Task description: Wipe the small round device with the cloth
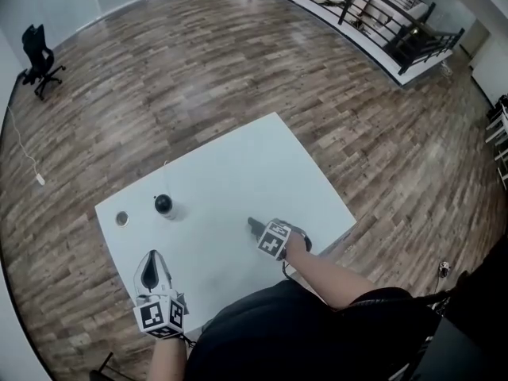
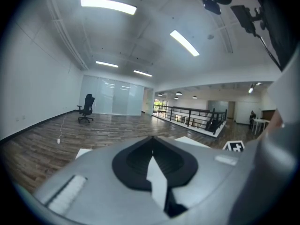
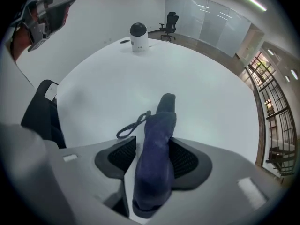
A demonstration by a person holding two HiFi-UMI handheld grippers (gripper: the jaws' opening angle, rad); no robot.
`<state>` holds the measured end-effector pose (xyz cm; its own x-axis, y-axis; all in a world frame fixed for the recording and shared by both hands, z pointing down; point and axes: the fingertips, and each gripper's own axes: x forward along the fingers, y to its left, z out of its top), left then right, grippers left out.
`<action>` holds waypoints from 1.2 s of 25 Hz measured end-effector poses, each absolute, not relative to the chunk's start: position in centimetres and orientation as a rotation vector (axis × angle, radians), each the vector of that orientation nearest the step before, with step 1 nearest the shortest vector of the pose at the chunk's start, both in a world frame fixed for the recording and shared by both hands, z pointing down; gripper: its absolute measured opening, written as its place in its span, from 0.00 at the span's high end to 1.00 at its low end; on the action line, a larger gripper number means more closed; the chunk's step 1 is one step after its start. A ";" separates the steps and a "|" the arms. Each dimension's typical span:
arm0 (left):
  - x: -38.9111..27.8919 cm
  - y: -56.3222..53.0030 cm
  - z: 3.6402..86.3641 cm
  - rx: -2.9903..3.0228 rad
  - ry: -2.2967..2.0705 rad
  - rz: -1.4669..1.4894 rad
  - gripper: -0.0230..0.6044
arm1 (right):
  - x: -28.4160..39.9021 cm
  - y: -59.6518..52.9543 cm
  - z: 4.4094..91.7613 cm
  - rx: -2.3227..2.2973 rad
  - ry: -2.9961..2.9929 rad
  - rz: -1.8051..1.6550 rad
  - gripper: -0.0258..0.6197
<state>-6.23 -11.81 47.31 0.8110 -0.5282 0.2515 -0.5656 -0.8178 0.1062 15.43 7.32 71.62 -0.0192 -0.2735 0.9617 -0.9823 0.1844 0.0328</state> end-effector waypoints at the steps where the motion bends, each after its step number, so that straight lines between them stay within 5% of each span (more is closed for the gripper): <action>1: -6.2 -11.8 47.3 2.818 -0.862 0.314 0.95 | 15.2 7.1 71.0 1.258 -1.499 0.913 0.60; 17: -6.0 -11.8 46.9 2.850 -0.890 0.313 0.95 | 11.8 -3.7 55.1 1.674 -1.925 0.369 0.56; 24: -5.5 -10.4 47.0 2.860 -0.861 0.305 0.95 | 9.8 -5.0 51.8 1.878 -2.073 0.254 0.93; 30: -5.2 -9.8 48.2 2.875 -0.827 0.322 0.95 | 8.0 -3.7 55.6 1.872 -2.159 0.476 0.96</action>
